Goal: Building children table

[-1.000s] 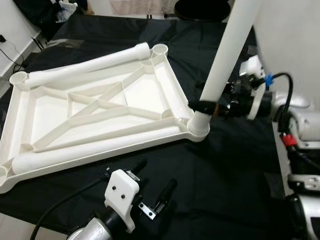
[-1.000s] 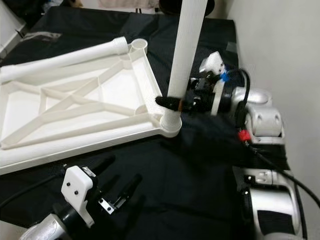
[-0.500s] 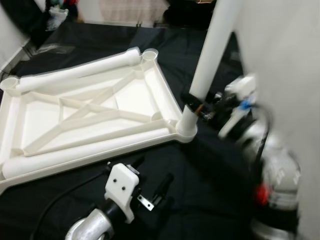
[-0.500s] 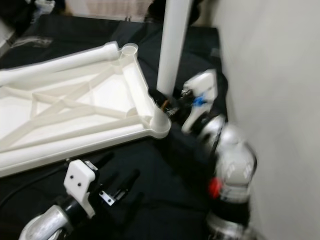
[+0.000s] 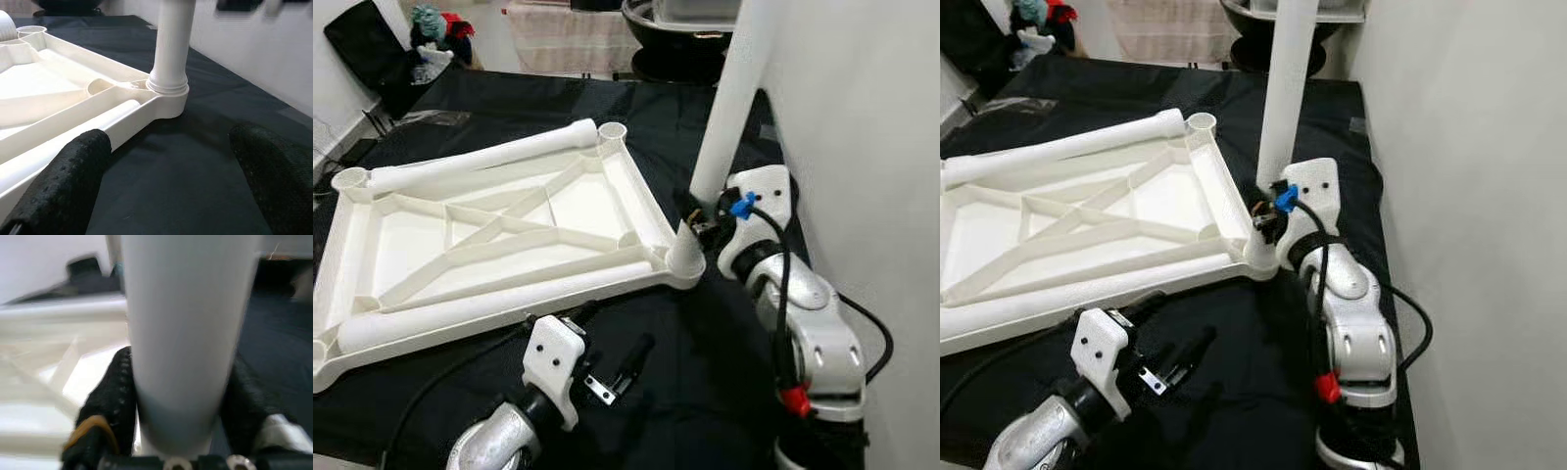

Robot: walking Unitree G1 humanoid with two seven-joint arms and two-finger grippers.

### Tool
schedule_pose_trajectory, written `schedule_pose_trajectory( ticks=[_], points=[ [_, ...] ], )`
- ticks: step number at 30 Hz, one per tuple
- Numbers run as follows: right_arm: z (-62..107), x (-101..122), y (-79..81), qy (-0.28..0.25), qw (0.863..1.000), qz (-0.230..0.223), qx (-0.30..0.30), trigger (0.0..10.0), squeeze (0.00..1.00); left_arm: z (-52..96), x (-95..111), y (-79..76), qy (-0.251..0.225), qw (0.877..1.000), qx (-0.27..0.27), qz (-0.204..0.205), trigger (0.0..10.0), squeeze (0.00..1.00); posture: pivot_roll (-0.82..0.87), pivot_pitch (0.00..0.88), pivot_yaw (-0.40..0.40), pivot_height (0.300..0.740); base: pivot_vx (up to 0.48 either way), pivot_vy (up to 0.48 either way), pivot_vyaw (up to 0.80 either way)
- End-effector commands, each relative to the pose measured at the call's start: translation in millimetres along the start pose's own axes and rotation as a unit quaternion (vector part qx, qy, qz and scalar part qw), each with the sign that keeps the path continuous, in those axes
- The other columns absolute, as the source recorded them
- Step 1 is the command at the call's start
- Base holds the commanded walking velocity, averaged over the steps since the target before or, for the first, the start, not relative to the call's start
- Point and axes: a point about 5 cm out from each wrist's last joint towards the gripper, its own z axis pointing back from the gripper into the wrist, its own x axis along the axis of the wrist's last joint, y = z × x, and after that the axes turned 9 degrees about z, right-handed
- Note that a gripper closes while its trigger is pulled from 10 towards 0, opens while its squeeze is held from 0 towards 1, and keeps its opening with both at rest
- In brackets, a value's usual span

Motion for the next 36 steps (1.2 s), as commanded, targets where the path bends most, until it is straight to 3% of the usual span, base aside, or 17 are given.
schedule_pose_trajectory(
  ticks=[1, 3, 8, 9, 10, 11, 15, 16, 17, 18, 26, 28, 29, 30, 31, 32, 36],
  points=[
    [-1.9, -3, 4.1, -0.011, 0.996, -0.032, 0.077, 10.0, 1.0, 4.1, -1, -4.2, 0.012, 1.0, -0.01, 0.005, 10.0, 0.0, 0.02, 0.246, -0.004, 0.74, 0.0, 0.0, 0.0],
    [0.2, 13, 0.0, -0.059, 0.985, -0.002, 0.164, 10.0, 1.0, 7.6, 0, -7.1, 0.018, 1.0, -0.014, 0.008, 10.0, 0.0, 0.04, 0.259, 0.003, 0.74, 0.0, 0.0, 0.0],
    [-0.1, 27, -26.7, -0.076, 0.959, 0.075, 0.263, 10.0, 0.67, 14.6, 2, -11.3, 0.025, 0.999, -0.017, 0.009, 10.0, 0.0, 0.07, 0.283, 0.016, 0.74, 0.0, 0.0, 0.0],
    [-2.5, 29, -33.4, -0.078, 0.955, 0.078, 0.276, 10.0, 0.23, 16.1, 2, -12.3, 0.026, 0.999, -0.017, 0.009, 10.0, 0.0, 0.08, 0.289, 0.02, 0.74, 0.0, 0.0, 0.0],
    [-2.5, 29, -33.4, -0.078, 0.955, 0.078, 0.276, 10.0, 0.23, 16.1, 2, -12.3, 0.026, 0.999, -0.017, 0.009, 10.0, 0.0, 0.08, 0.289, 0.02, 0.74, 0.0, 0.0, 0.0],
    [-5.2, 30, -39.9, -0.078, 0.946, 0.087, 0.303, 10.0, 0.0, 17.5, 3, -13.3, 0.028, 0.999, -0.017, 0.009, 10.0, 0.0, 0.08, 0.294, 0.023, 0.74, 0.0, 0.0, 0.0],
    [-11.5, 39, -53.0, -0.084, 0.93, 0.097, 0.346, 10.0, 0.0, 20.0, 4, -14.8, 0.031, 0.999, -0.016, 0.009, 10.0, 0.0, 0.09, 0.294, 0.023, 0.74, 0.0, 0.0, 0.0],
    [-14.7, 43, -57.1, -0.091, 0.928, 0.097, 0.347, 3.6, 0.0, 20.3, 4, -15.1, 0.032, 0.999, -0.016, 0.01, 10.0, 0.0, 0.09, 0.289, 0.021, 0.74, 0.0, 0.0, 0.0],
    [-17.3, 48, -61.0, -0.098, 0.929, 0.095, 0.344, 3.6, 0.0, 20.4, 4, -15.2, 0.032, 0.999, -0.016, 0.01, 10.0, 0.0, 0.09, 0.287, 0.02, 0.74, 0.0, 0.0, 0.0],
    [-17.6, 53, -66.0, -0.108, 0.926, 0.092, 0.351, 0.0, 0.0, 19.8, 3, -15.1, 0.033, 0.999, -0.015, 0.01, 10.0, 0.0, 0.09, 0.278, 0.015, 0.74, 0.0, 0.0, 0.0],
    [0.2, 58, -72.5, -0.136, 0.915, 0.059, 0.376, 0.0, 0.0, 14.8, 1, -13.7, 0.03, 0.999, -0.013, 0.009, 10.0, 0.0, 0.07, 0.254, -0.014, 0.74, 0.0, 0.0, 0.0],
    [7.9, 45, -60.6, -0.12, 0.926, 0.045, 0.355, 0.0, 0.0, 12.2, 0, -12.8, 0.026, 1.0, -0.012, 0.008, 10.0, 0.0, 0.05, 0.237, -0.037, 0.74, 0.0, 0.0, 0.0],
    [8.4, 30, -45.0, -0.104, 0.949, 0.024, 0.297, 0.0, 0.0, 9.1, -1, -10.1, 0.023, 1.0, -0.011, 0.007, 10.0, 0.0, 0.02, 0.213, -0.048, 0.74, 0.0, 0.0, 0.0],
    [8.4, 30, -45.0, -0.104, 0.949, 0.024, 0.297, 0.0, 0.0, 9.1, -1, -10.1, 0.023, 1.0, -0.011, 0.007, 10.0, 0.0, 0.02, 0.213, -0.048, 0.74, 0.0, 0.0, 0.0],
    [9.8, -20, -1.9, 0.008, 0.99, -0.025, 0.137, 0.0, 0.0, 5.6, -3, -6.2, 0.02, 1.0, -0.008, 0.004, 10.0, 0.0, -0.02, 0.189, -0.049, 0.74, 0.0, 0.0, 0.0],
    [23.1, -46, 28.7, 0.079, 0.994, -0.069, 0.018, 0.0, 0.0, 1.5, -5, -2.6, 0.018, 1.0, -0.007, 0.003, 10.0, 0.0, -0.01, 0.173, -0.047, 0.74, 0.0, 0.0, 0.0],
    [33.3, -63, 55.9, 0.141, 0.982, -0.097, -0.076, 0.0, 0.0, -4.1, -8, 2.0, 0.017, 1.0, -0.007, 0.001, 10.0, 0.0, -0.01, 0.145, -0.027, 0.74, 0.0, 0.0, 0.0]
  ],
)
